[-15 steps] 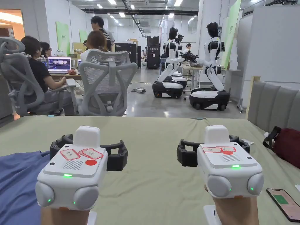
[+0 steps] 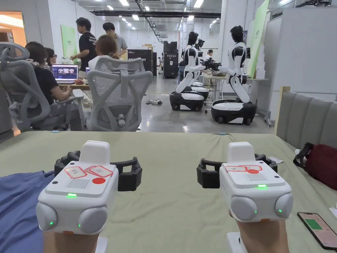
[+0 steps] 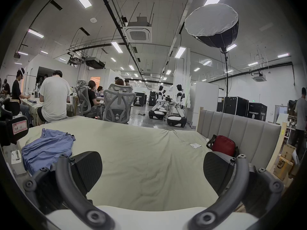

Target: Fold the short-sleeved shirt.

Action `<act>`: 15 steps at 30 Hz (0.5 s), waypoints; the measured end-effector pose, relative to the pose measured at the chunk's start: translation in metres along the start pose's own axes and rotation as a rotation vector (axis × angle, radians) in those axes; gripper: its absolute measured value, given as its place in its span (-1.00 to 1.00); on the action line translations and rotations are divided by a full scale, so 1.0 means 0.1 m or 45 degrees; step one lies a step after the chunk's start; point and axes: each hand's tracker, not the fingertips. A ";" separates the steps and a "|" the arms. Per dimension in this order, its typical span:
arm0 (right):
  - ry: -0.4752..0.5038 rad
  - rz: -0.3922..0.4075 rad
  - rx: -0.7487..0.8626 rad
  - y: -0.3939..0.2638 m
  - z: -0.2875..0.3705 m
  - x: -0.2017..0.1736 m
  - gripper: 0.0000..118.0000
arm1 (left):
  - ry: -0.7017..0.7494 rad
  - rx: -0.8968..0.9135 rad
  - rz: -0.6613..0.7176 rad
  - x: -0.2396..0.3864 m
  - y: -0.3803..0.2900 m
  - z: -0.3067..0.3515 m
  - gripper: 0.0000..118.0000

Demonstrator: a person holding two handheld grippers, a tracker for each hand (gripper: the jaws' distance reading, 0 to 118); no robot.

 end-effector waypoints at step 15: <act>0.016 0.030 -0.014 -0.02 -0.01 -0.02 1.00 | 0.013 0.006 -0.007 0.01 -0.01 0.00 1.00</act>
